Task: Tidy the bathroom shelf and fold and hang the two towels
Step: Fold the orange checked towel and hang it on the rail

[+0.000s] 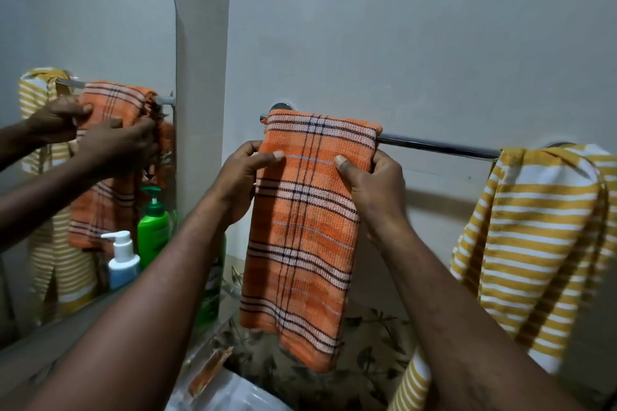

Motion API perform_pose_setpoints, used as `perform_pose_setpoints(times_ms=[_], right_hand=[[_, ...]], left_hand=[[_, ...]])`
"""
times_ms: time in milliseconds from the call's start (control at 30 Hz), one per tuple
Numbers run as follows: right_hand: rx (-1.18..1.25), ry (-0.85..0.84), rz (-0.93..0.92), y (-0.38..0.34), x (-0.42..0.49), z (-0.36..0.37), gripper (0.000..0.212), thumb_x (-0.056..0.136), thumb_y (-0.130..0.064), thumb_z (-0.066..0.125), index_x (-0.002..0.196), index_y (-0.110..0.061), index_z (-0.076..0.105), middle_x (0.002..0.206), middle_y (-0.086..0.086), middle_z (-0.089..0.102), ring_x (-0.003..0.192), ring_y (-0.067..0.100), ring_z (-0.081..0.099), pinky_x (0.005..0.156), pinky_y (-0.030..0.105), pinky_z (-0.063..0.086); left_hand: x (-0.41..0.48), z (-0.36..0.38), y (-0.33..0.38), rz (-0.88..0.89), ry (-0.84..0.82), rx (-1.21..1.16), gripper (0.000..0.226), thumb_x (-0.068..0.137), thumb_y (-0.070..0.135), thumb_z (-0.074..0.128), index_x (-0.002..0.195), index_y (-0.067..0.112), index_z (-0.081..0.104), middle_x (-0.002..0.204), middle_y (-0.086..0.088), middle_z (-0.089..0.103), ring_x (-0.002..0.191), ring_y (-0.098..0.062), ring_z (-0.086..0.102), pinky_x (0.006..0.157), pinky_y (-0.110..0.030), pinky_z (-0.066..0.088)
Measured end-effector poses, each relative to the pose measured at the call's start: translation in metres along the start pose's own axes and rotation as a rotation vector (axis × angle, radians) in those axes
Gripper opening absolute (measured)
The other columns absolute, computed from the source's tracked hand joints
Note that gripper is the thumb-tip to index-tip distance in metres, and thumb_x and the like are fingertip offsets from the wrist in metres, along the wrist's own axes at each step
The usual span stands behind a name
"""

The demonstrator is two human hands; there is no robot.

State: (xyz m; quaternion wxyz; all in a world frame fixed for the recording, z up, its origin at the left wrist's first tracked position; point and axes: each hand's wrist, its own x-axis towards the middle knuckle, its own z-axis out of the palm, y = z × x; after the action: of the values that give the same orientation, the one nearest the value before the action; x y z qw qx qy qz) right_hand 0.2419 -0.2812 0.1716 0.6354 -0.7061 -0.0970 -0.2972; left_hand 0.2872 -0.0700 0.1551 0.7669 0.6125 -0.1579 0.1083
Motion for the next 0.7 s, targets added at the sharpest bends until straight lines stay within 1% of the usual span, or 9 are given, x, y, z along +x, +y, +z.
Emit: perform_pose_setpoints(times_ms=[67,133,200,267,333,433,567,633,700], right_hand=[[0.006,0.006,0.010,-0.004,0.004,0.000,0.020,0.086,-0.022,0.079,0.102,-0.012,0.075,0.097,0.004,0.081,0.091,0.025,0.078,0.089,0.053,0.062],[0.005,0.015,0.018,-0.008,0.009,0.000,0.019,0.084,-0.027,0.078,0.097,-0.014,0.075,0.094,0.003,0.081,0.090,0.026,0.078,0.088,0.054,0.062],[-0.070,0.037,0.001,-0.017,0.015,-0.001,0.024,0.080,-0.038,0.076,0.091,-0.016,0.075,0.089,-0.002,0.081,0.087,0.023,0.078,0.088,0.052,0.062],[-0.195,0.026,-0.039,-0.030,0.021,-0.002,0.028,0.081,-0.043,0.076,0.091,-0.017,0.075,0.087,-0.004,0.079,0.086,0.020,0.076,0.087,0.048,0.062],[-0.373,-0.002,-0.091,-0.044,0.028,-0.006,0.031,0.087,-0.044,0.077,0.093,-0.014,0.073,0.089,-0.002,0.077,0.087,0.021,0.074,0.082,0.039,0.060],[-0.695,0.058,-0.211,-0.060,0.032,-0.016,0.048,0.084,-0.048,0.082,0.108,-0.012,0.064,0.100,0.004,0.071,0.093,0.025,0.066,0.073,0.029,0.046],[-0.738,0.127,-0.299,-0.073,0.041,-0.019,0.052,0.080,-0.041,0.087,0.112,-0.015,0.054,0.100,0.005,0.067,0.094,0.029,0.066,0.074,0.031,0.046],[-0.832,0.159,-0.318,-0.083,0.046,-0.019,0.056,0.082,-0.048,0.083,0.116,-0.017,0.051,0.102,0.007,0.068,0.097,0.034,0.066,0.074,0.034,0.047],[-1.002,0.191,-0.348,-0.090,0.047,-0.023,0.057,0.083,-0.054,0.080,0.120,-0.019,0.052,0.108,0.010,0.069,0.101,0.038,0.066,0.076,0.037,0.046]], left_hand=[[0.004,0.005,0.006,-0.015,0.005,0.012,0.018,0.096,0.022,0.070,0.111,0.015,0.067,0.102,-0.003,0.078,0.090,-0.020,0.074,0.075,-0.035,0.054],[0.007,0.012,0.013,-0.003,0.029,0.017,0.024,0.096,0.017,0.070,0.118,0.007,0.068,0.100,-0.004,0.079,0.082,-0.016,0.076,0.062,-0.027,0.057],[0.009,0.017,0.019,0.030,0.068,0.000,0.022,0.095,0.012,0.071,0.117,0.006,0.069,0.095,-0.004,0.078,0.075,-0.014,0.076,0.054,-0.022,0.056],[0.014,0.018,0.024,0.060,0.107,-0.020,0.019,0.094,0.012,0.073,0.112,0.007,0.070,0.093,-0.004,0.078,0.076,-0.016,0.076,0.057,-0.024,0.057],[0.020,0.016,0.026,0.092,0.144,-0.011,0.017,0.092,0.013,0.076,0.108,0.008,0.071,0.095,-0.006,0.079,0.080,-0.020,0.076,0.066,-0.030,0.059],[0.022,0.017,0.024,0.149,0.195,-0.022,0.023,0.089,0.015,0.080,0.108,0.010,0.068,0.102,-0.011,0.078,0.086,-0.024,0.077,0.074,-0.036,0.061],[0.023,0.019,0.032,0.294,0.229,0.032,0.036,0.087,0.019,0.084,0.112,0.015,0.059,0.104,-0.015,0.076,0.085,-0.023,0.076,0.074,-0.037,0.062],[0.026,0.019,0.039,0.342,0.285,0.205,0.044,0.085,0.027,0.085,0.118,0.020,0.056,0.096,-0.006,0.072,0.083,-0.020,0.073,0.075,-0.038,0.060],[0.030,0.015,0.042,0.422,0.373,0.594,0.052,0.083,0.041,0.083,0.126,0.028,0.056,0.098,0.001,0.065,0.091,-0.018,0.066,0.080,-0.037,0.055]])
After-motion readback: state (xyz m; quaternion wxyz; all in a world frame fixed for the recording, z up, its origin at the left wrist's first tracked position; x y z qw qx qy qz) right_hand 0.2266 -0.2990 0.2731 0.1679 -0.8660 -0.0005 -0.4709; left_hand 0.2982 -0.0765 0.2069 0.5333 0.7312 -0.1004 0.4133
